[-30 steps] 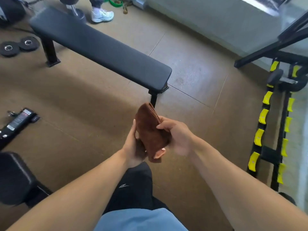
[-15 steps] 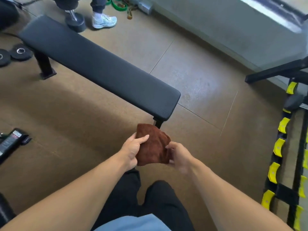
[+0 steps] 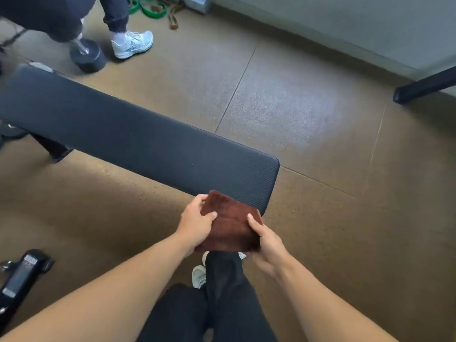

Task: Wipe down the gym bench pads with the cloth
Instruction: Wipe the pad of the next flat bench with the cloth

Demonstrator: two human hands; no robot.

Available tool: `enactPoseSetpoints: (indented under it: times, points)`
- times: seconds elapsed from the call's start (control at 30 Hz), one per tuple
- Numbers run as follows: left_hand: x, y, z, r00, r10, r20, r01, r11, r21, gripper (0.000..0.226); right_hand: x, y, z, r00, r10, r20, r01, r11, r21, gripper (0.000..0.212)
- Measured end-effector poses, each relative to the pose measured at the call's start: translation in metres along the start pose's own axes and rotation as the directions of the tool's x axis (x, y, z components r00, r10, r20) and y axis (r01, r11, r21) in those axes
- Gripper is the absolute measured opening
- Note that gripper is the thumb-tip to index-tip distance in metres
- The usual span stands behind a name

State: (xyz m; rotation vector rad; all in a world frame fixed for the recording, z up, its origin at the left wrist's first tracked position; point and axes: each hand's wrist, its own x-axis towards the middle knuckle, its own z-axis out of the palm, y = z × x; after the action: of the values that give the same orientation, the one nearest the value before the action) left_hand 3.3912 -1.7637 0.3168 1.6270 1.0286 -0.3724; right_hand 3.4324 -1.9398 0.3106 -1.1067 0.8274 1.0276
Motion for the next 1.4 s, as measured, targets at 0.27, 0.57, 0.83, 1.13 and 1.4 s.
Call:
enactPoseSetpoints:
  times: [0.27, 0.57, 0.83, 1.13, 1.4]
  points:
    - [0.122, 0.023, 0.028, 1.000, 0.019, 0.008, -0.019, 1.000, 0.005, 0.027, 0.099, -0.052, 0.016, 0.889, -0.431, -0.152, 0.358, 0.863, -0.357, 0.019]
    - [0.234, 0.020, 0.039, 0.990, 0.132, 0.057, -0.140, 0.973, 0.185, 0.038, 0.192, -0.071, -0.002, 0.614, -0.705, -0.355, 0.357, 0.649, -0.672, 0.025]
    - [0.271, 0.010, 0.041, 0.923, 0.282, 0.262, -0.369, 0.843, 0.392, 0.031, 0.238, -0.076, -0.009, 0.508, -0.594, -0.624, 0.277, 0.798, -0.534, 0.016]
    - [0.305, -0.002, 0.035, 0.803, 0.421, 0.422, -0.563, 0.301, 0.770, 0.101, 0.282, -0.042, 0.021, 0.674, -0.683, -0.282, -0.080, 0.312, -0.947, 0.078]
    - [0.351, 0.010, 0.007, 0.891, 0.166, 0.422, -0.434, 0.047, 0.900, 0.158, 0.337, -0.057, 0.032, 0.547, -0.794, -0.266, -0.257, 0.144, -0.956, 0.093]
